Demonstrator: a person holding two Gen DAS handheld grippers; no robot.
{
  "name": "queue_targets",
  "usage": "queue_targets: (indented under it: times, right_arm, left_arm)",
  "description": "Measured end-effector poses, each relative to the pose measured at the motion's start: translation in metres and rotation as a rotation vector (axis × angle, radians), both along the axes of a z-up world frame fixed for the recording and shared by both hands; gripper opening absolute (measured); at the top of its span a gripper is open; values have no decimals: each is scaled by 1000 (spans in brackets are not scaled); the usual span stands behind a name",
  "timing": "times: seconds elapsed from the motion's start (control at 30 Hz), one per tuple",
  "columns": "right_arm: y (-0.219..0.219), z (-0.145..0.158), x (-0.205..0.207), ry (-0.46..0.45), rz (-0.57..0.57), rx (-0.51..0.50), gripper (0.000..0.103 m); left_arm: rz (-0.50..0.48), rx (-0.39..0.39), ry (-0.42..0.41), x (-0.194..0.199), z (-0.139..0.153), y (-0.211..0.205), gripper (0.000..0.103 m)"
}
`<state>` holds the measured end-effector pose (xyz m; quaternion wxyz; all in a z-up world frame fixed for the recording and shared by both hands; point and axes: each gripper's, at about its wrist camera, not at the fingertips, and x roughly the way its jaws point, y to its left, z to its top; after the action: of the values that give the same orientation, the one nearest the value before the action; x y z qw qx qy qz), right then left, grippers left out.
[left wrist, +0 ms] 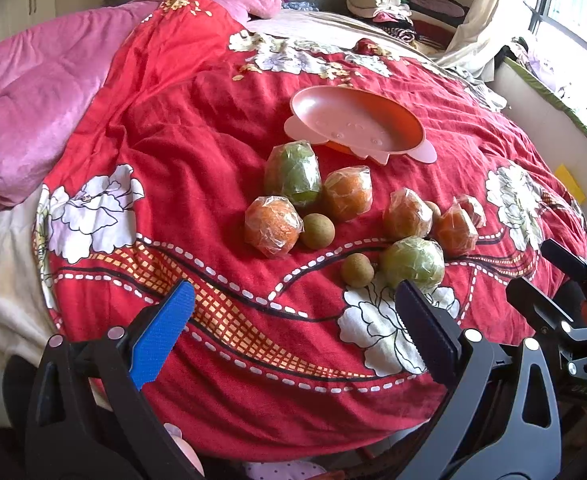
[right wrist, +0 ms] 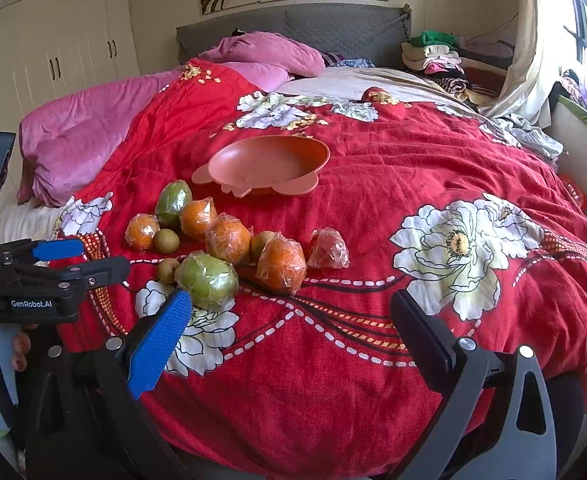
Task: Organize fruits
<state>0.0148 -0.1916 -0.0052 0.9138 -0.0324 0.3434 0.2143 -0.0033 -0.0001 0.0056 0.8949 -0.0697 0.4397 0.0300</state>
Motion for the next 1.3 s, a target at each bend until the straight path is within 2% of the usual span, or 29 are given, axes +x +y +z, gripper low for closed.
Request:
queue_targets:
  times: [1.07, 1.3]
  right_arm:
    - [2, -1, -1, 4, 7, -2, 99]
    - [9, -3, 0, 26, 30, 11, 99]
  left_arm:
    - [-8, -19, -1, -1, 0, 3, 95]
    - [-17, -22, 40, 6, -7, 15, 95]
